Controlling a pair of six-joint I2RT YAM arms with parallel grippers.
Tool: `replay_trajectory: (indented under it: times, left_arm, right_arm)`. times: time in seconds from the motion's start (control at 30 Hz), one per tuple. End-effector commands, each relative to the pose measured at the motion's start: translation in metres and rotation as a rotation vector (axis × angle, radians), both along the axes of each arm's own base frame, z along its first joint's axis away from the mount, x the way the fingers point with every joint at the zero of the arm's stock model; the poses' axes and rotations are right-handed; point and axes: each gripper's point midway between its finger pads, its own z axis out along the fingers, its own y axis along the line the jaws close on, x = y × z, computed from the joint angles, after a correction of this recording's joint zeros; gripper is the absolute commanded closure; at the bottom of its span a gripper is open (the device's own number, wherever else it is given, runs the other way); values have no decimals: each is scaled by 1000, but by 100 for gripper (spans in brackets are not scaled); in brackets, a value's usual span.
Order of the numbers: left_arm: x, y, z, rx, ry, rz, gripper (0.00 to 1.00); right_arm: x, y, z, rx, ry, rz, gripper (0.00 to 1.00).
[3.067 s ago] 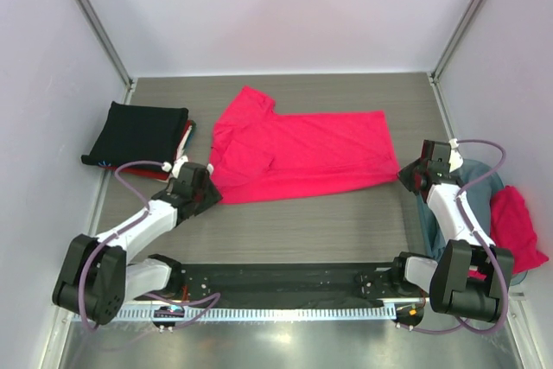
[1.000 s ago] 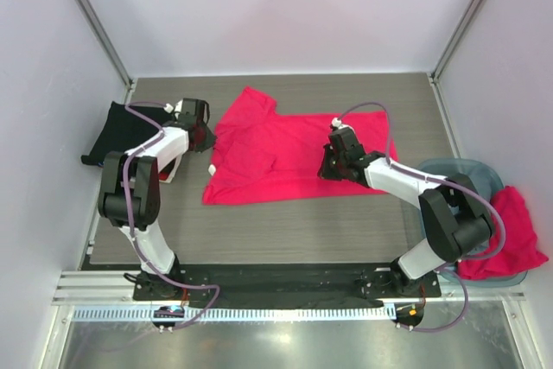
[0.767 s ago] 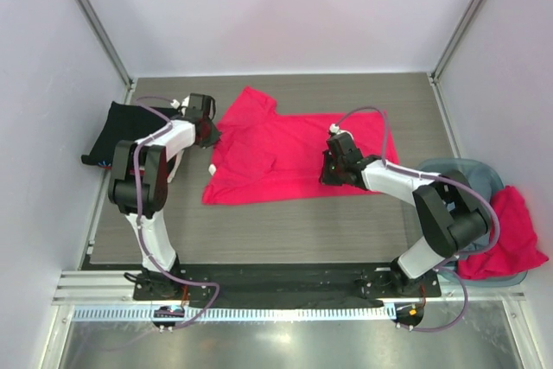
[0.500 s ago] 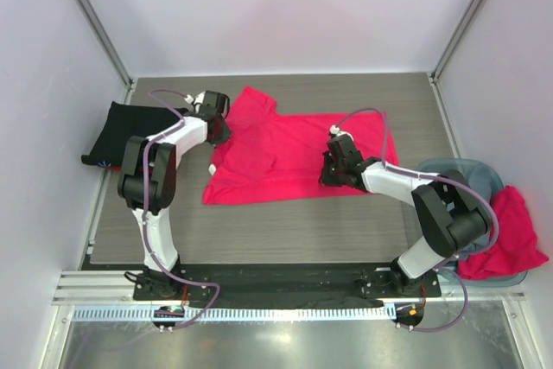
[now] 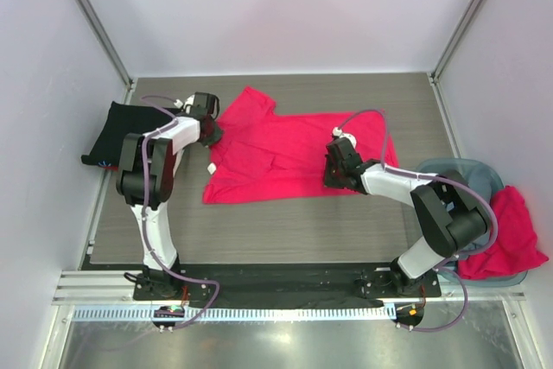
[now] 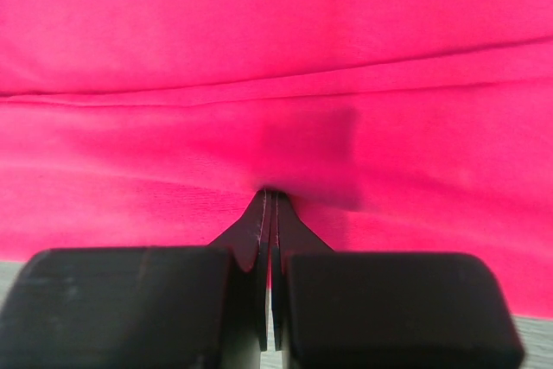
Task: Fold and stack the t-shirts
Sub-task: Fold the tshirt
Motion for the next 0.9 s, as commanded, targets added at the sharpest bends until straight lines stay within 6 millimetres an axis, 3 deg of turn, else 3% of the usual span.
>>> replay_trajectory:
  times: [0.0, 0.1, 0.2, 0.3, 0.33, 0.47, 0.63, 0.77, 0.87]
  left_arm:
    - [-27, 41, -6, 87, 57, 104, 100]
    - [-28, 50, 13, 107, 11, 120, 100]
    - [-22, 40, 32, 101, -29, 73, 97]
    - [-21, 29, 50, 102, -69, 33, 83]
    - [-22, 28, 53, 100, -74, 28, 73]
    - [-29, 24, 77, 71, -137, 12, 62]
    - [-55, 24, 100, 40, -179, 1, 62]
    - [-77, 38, 86, 107, -107, 13, 66]
    - [-83, 47, 72, 110, -67, 16, 79]
  right_arm:
    - [3, -27, -7, -121, -3, -101, 99]
    - [3, -29, -11, -126, 16, -117, 99]
    - [4, -28, -14, -120, 26, -115, 99]
    - [4, -27, -14, -120, 27, -111, 99]
    - [4, -27, -13, -119, 27, -112, 99]
    - [5, -22, -7, -91, 17, -96, 99]
    - [12, -9, 11, -25, -23, -59, 99]
    - [14, -1, 23, 12, -43, -39, 99]
    - [16, 0, 26, 18, -52, -38, 99]
